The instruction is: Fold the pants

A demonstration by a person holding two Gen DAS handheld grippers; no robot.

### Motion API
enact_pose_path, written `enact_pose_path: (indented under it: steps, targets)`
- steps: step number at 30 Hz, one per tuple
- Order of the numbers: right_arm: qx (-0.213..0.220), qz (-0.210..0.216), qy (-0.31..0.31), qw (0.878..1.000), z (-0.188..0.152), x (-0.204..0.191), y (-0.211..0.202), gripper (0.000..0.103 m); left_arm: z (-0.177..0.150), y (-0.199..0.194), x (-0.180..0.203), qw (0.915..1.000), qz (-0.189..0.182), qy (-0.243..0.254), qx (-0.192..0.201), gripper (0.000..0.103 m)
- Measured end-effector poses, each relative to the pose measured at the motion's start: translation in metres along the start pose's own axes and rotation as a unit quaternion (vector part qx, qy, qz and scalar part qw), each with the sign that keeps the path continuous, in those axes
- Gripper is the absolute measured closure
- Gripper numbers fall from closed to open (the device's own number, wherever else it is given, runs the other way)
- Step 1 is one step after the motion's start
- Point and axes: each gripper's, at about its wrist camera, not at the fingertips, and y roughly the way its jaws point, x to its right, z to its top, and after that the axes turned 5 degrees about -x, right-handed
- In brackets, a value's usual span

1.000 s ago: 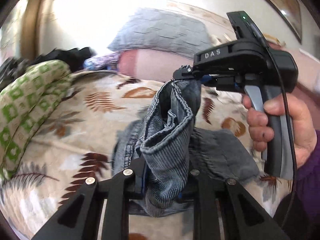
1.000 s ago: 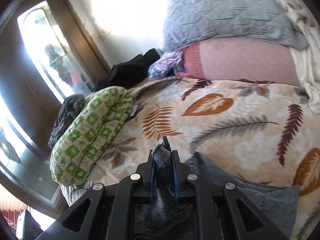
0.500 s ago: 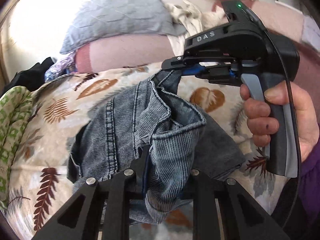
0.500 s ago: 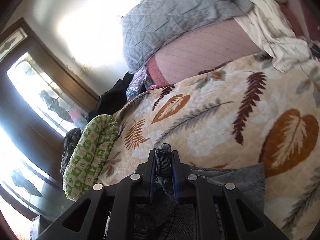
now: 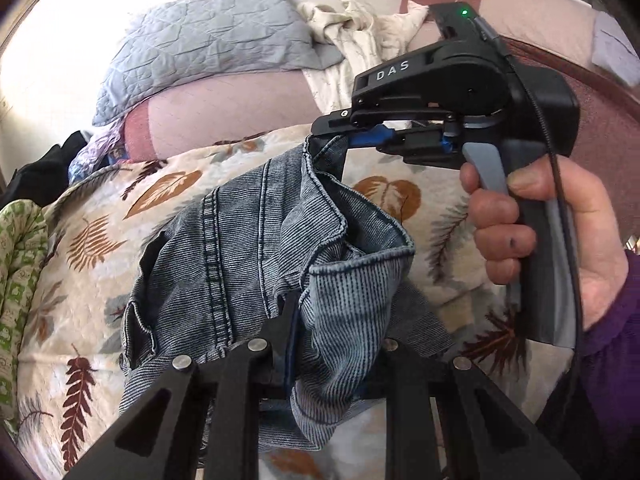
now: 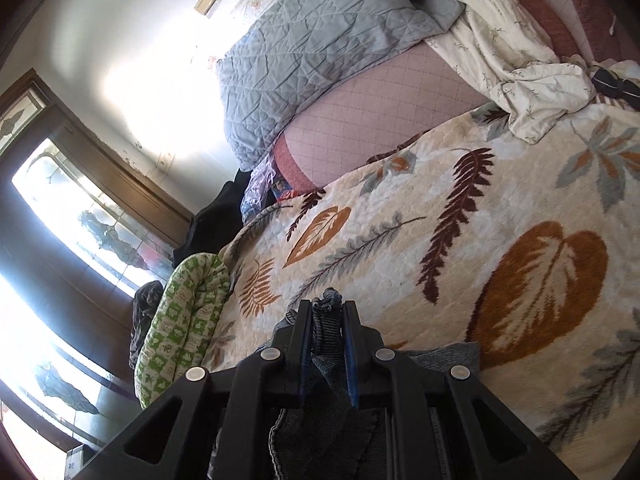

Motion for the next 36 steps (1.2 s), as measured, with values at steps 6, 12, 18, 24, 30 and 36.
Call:
enact_pose_path:
  steps: [6,12,18,24,30,36]
  targets:
    - [0.012,-0.015,0.016,1.000,0.003,0.025,-0.016,0.088,0.005,0.005,0.022,0.9995,-0.029,0.012,-0.002,0.082]
    - [-0.007,-0.038,0.045,0.998,-0.002,0.062,-0.014,0.088,0.000,0.026,0.042,0.9978,-0.058,0.017,-0.027,0.082]
    - [-0.058,-0.065,0.078,0.993,-0.009,0.095,0.005,0.081,-0.009,0.052,0.054,0.9965,-0.054,0.030,-0.056,0.082]
    - [0.001,-0.104,0.090,0.990,0.003,0.103,-0.028,0.047,-0.004,0.033,0.059,0.9950,-0.070,0.042,-0.056,0.069]
    - [0.026,-0.091,0.049,0.994,0.006,0.076,-0.043,0.047,0.003,-0.015,0.047,0.9941,-0.096,0.042,-0.027,0.068]
    - [-0.005,-0.091,-0.024,0.995,-0.009,0.031,-0.026,0.047,0.015,-0.062,0.019,0.9970,-0.056,0.042,0.032,0.051]
